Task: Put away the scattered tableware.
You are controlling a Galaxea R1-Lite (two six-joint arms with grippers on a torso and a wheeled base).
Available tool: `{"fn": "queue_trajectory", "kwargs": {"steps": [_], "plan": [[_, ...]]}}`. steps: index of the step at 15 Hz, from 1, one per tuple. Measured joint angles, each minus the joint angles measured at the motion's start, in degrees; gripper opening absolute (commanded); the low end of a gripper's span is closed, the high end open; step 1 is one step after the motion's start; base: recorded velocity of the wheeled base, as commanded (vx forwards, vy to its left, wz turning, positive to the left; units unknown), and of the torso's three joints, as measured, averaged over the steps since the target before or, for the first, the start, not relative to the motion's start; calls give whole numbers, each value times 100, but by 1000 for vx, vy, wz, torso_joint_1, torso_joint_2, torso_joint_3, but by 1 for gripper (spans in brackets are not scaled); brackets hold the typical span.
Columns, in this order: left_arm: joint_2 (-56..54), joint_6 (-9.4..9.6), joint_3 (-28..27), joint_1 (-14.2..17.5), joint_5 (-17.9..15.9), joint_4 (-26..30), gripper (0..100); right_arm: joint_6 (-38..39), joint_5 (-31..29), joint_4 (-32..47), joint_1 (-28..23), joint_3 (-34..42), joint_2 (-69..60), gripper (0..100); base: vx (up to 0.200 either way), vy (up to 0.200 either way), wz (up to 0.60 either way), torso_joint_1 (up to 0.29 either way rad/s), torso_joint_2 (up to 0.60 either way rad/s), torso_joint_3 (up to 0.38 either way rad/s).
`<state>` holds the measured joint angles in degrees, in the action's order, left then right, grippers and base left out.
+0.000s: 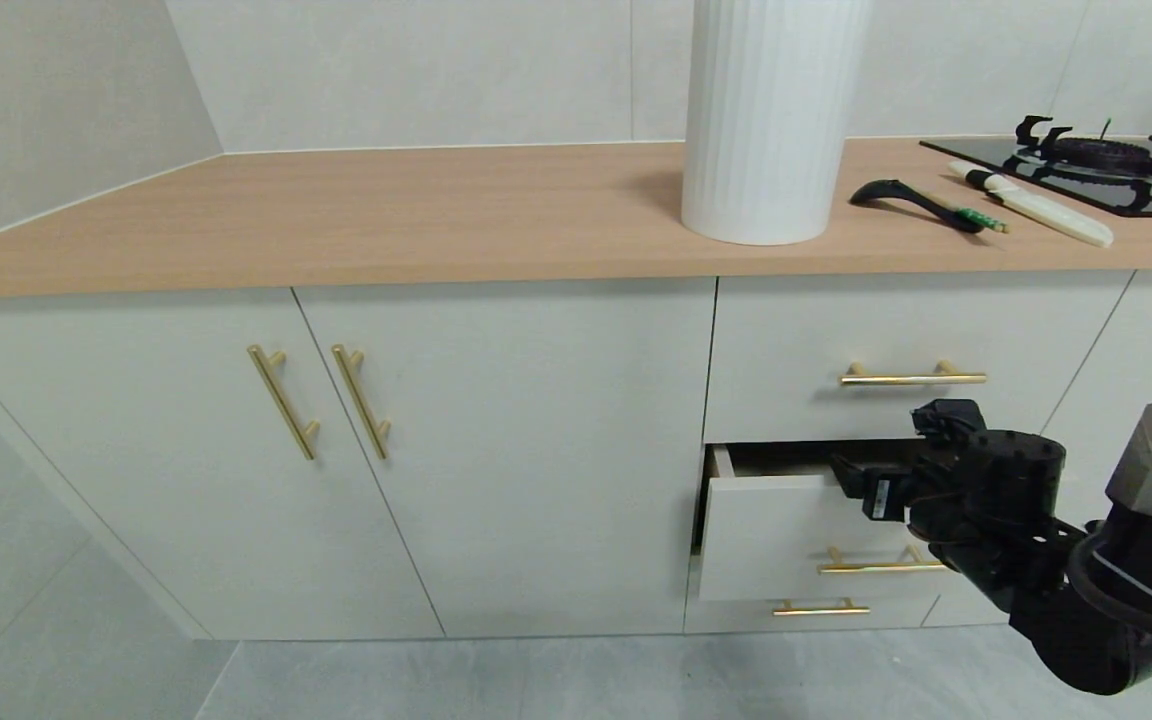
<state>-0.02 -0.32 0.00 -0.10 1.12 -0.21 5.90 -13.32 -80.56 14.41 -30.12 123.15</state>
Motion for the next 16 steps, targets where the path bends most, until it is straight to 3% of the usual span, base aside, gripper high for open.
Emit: {"fn": "queue_trajectory", "kwargs": {"steps": [7,16], "plan": [[0,0,0,-1,-1,0,100,-44,5,258,-2,162,20,100,0,0,0,0,0,0],[0,-1,0,0,0,-1,100,-10,172,2475,6,321,-1130,100,0,0,0,0,0,0]]}}
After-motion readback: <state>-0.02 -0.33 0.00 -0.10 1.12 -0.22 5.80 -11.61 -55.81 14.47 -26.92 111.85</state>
